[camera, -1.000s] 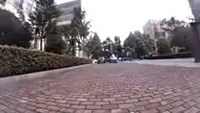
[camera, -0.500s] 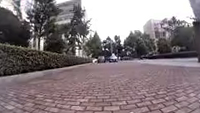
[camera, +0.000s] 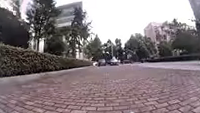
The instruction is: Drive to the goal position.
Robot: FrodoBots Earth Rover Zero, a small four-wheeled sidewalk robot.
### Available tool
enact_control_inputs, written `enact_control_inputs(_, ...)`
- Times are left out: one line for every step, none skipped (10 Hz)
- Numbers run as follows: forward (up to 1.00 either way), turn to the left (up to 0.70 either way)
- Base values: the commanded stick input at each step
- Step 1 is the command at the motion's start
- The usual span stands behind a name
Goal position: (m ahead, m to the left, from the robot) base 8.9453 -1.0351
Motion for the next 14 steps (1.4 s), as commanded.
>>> enact_control_inputs(0.70, 0.00)
enact_control_inputs(0.70, 0.00)
enact_control_inputs(0.70, 0.00)
enact_control_inputs(0.70, 0.00)
enact_control_inputs(0.70, 0.00)
enact_control_inputs(0.70, 0.00)
enact_control_inputs(0.70, 0.00)
enact_control_inputs(0.70, 0.00)
enact_control_inputs(0.70, 0.00)
enact_control_inputs(0.70, 0.00)
enact_control_inputs(0.70, 0.00)
enact_control_inputs(0.70, -0.14)
enact_control_inputs(0.70, -0.14)
enact_control_inputs(0.70, -0.14)
